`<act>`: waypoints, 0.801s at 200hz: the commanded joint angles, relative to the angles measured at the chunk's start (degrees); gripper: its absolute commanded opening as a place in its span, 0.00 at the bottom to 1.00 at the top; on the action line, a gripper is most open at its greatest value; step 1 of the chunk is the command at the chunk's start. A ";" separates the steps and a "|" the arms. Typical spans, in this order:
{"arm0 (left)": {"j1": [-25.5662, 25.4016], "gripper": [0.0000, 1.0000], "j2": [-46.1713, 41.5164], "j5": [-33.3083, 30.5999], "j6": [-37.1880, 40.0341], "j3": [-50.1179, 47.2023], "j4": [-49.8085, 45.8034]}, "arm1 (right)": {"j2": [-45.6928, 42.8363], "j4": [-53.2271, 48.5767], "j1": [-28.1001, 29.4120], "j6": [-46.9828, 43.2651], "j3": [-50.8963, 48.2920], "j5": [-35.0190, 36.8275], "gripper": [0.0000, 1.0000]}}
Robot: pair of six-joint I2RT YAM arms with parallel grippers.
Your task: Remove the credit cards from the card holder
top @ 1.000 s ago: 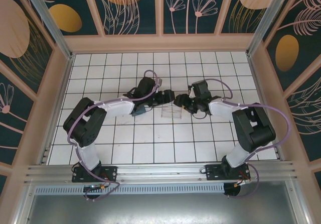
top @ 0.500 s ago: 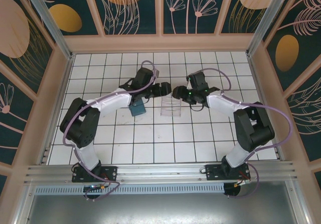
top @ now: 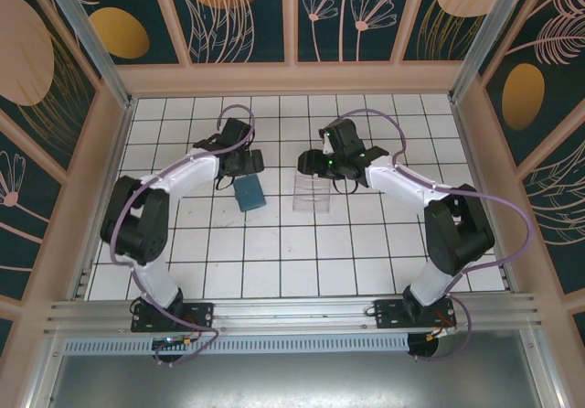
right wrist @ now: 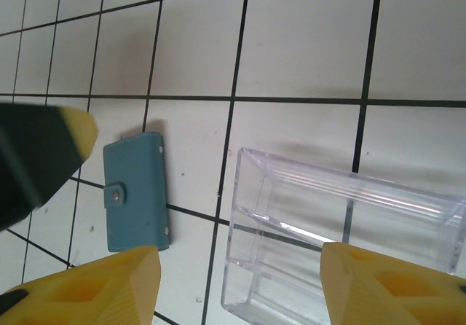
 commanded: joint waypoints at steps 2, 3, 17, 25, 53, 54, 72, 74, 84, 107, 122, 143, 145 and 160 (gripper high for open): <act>-0.23 0.95 5.76 -4.39 0.55 5.91 -6.96 | -1.38 -1.75 0.36 -1.35 -0.47 1.91 0.60; -0.23 0.95 5.90 -4.37 0.54 6.03 -7.09 | -1.44 -1.74 0.36 -1.36 -0.55 1.96 0.61; -0.24 0.97 8.95 -2.72 0.37 8.23 -7.31 | -2.51 -1.68 0.27 -1.36 -1.44 2.18 0.61; -0.23 0.97 10.14 -1.88 0.28 9.13 -7.22 | -3.02 -1.69 0.19 -1.36 -1.88 2.30 0.60; -0.36 0.97 12.91 -0.71 -0.07 11.22 -7.86 | -4.44 -1.28 -0.07 -1.27 -3.36 2.28 0.60; -0.38 0.97 12.99 -0.68 -0.07 11.23 -7.89 | -4.47 -1.25 -0.08 -1.27 -3.40 2.28 0.61; -1.06 0.96 13.49 -0.30 -0.33 11.16 -8.60 | -5.12 -0.80 -0.24 -1.19 -4.12 2.03 0.61; -1.16 0.96 13.55 -0.30 -0.33 11.07 -8.56 | -5.16 -0.71 -0.25 -1.19 -4.20 2.01 0.61; -1.67 0.96 13.46 -0.45 -0.59 10.46 -8.84 | -5.40 -0.52 -0.29 -1.27 -4.44 1.88 0.60; -2.31 0.93 12.55 -0.83 -1.52 7.89 -8.89 | -5.89 -0.20 -0.34 -1.43 -4.83 1.59 0.60; -2.84 0.93 11.58 -1.00 -1.91 6.22 -8.97 | -6.36 -0.17 -0.35 -1.45 -5.13 1.44 0.60; -3.64 0.93 10.22 -1.09 -2.61 3.83 -8.76 | -7.18 0.11 -0.35 -1.53 -5.83 1.33 0.61; -3.72 0.93 10.14 -1.09 -2.64 3.64 -8.66 | -7.28 0.11 -0.35 -1.54 -5.92 1.35 0.60; -4.07 0.90 9.41 -0.66 -3.05 2.14 -8.52 | -7.96 0.11 -0.33 -1.52 -6.45 1.42 0.61</act>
